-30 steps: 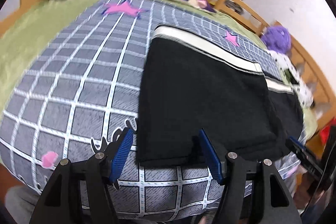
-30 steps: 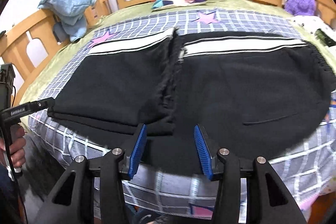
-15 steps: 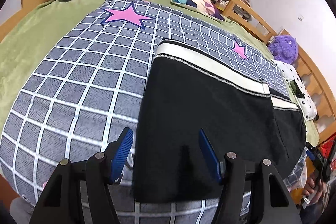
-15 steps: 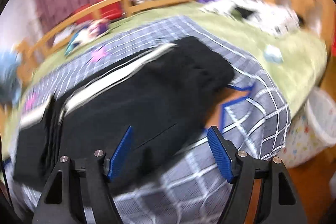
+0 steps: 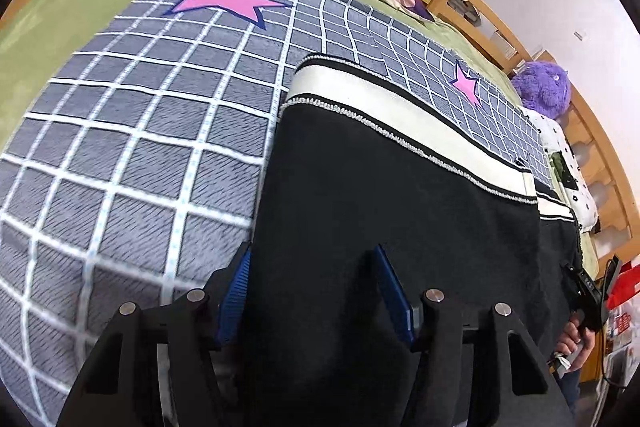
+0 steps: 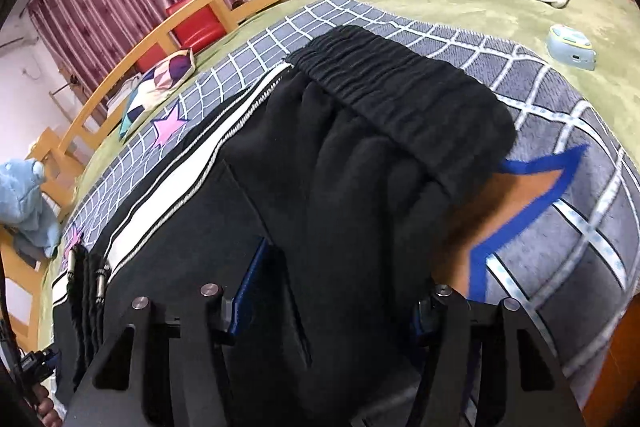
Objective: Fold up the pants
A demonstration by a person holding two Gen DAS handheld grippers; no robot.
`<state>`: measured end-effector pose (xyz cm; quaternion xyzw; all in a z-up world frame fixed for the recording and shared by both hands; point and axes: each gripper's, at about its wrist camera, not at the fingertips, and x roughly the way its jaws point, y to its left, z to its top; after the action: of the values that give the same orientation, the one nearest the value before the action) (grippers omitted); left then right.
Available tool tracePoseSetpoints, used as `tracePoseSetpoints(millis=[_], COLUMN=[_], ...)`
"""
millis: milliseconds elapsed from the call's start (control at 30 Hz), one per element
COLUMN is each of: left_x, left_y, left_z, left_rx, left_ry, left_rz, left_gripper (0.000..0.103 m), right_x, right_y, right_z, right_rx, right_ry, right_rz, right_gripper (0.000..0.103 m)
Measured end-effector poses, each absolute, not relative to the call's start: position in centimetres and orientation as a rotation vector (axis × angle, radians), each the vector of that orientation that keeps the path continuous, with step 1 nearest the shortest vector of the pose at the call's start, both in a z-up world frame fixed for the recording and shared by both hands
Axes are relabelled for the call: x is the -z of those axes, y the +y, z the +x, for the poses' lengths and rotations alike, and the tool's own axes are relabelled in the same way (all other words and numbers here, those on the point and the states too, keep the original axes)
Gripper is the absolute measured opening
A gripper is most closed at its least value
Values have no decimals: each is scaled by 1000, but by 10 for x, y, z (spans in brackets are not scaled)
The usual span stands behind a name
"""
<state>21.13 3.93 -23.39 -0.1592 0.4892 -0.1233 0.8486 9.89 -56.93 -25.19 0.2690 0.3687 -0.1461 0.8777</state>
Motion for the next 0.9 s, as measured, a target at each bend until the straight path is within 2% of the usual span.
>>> tracePoseSetpoints(millis=[67, 100, 133, 200, 467, 633, 767, 900], left_x=[234, 235, 236, 235, 163, 118, 107, 143], left_y=[39, 39, 39, 41, 50, 85, 133, 154], left_z=[221, 227, 231, 237, 241, 250, 254, 259], left_rx=[292, 301, 301, 309, 391, 325, 231, 159], left_ry=[1026, 1035, 1041, 1058, 912, 830, 832, 898], left_rz=[-363, -379, -395, -431, -427, -400, -403, -325], left_gripper=[57, 56, 50, 12, 10, 10, 10, 12], right_x=[251, 249, 244, 225, 110, 58, 63, 125], right_y=[-569, -568, -568, -560, -496, -461, -436, -420], right_z=[104, 105, 106, 101, 130, 154, 170, 193], right_rx=[314, 323, 321, 315, 258, 140, 68, 39], right_ry=[776, 775, 774, 732, 568, 472, 498, 652], right_rz=[552, 544, 541, 526, 393, 402, 416, 405], right_gripper=[41, 24, 17, 14, 12, 12, 12, 15])
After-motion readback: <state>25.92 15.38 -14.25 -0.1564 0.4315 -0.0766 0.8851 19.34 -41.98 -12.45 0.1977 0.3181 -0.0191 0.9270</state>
